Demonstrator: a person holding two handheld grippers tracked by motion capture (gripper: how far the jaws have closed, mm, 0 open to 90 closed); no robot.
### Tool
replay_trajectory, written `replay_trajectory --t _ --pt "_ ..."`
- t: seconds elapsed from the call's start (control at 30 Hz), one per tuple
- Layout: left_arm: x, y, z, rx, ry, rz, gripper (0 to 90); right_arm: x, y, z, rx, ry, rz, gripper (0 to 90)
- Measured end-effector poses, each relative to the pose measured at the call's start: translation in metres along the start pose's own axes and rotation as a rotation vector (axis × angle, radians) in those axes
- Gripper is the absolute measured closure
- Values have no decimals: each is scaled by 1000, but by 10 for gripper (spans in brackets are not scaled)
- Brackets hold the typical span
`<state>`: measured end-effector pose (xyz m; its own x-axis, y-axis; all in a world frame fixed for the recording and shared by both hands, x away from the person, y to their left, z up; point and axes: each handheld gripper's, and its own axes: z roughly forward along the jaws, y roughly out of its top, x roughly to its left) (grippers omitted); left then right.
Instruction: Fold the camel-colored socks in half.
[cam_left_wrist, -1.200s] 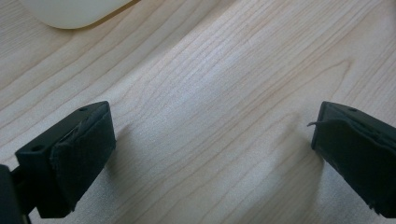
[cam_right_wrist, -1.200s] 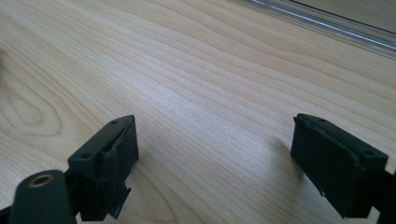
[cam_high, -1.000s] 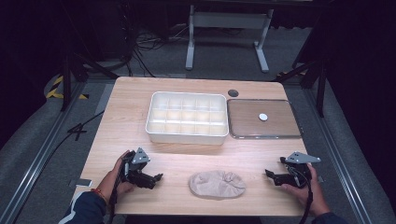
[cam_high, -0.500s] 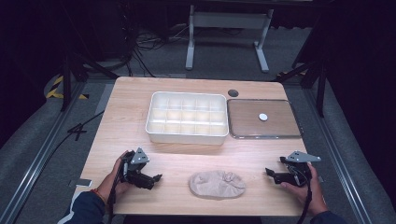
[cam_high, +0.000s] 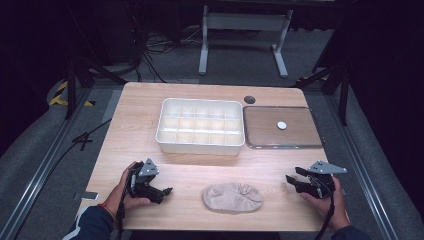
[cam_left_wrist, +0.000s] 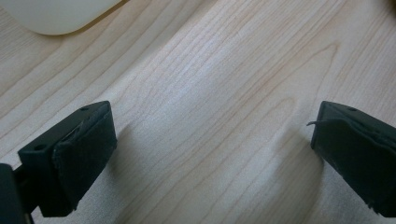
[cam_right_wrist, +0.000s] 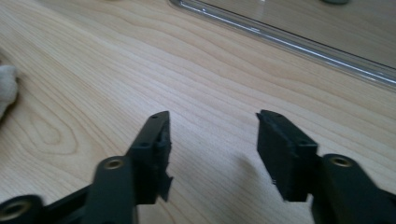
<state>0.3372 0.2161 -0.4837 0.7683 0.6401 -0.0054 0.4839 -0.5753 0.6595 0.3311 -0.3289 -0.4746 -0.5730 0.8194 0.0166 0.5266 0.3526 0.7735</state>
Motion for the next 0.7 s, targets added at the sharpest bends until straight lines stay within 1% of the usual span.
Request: replay_trajectory --t 0.03,0.07,0.13,0.2,0.27,0.33,0.53,0.7 --pt "0 0 -1 2 2 -4 4 1 1 1 -5 15 -2 550" --pt "0 -1 -1 2 -1 -8 4 1 2 2 -4 17 -12 560" --pt "0 0 -1 1 1 -2 4 3 3 1 -6 19 -19 583" --pt "0 0 -1 1 1 -2 4 6 5 0 -16 41 -22 626" --pt "0 0 -1 2 0 -1 4 10 8 -2 -31 50 -26 650" --pt "0 0 -1 2 1 -1 4 14 12 -4 -48 72 -27 677" --pt "0 0 0 2 -6 -6 4 36 25 -5 -86 129 -69 708" --pt "0 0 0 2 -5 -4 4 58 35 -3 -96 180 -113 729"
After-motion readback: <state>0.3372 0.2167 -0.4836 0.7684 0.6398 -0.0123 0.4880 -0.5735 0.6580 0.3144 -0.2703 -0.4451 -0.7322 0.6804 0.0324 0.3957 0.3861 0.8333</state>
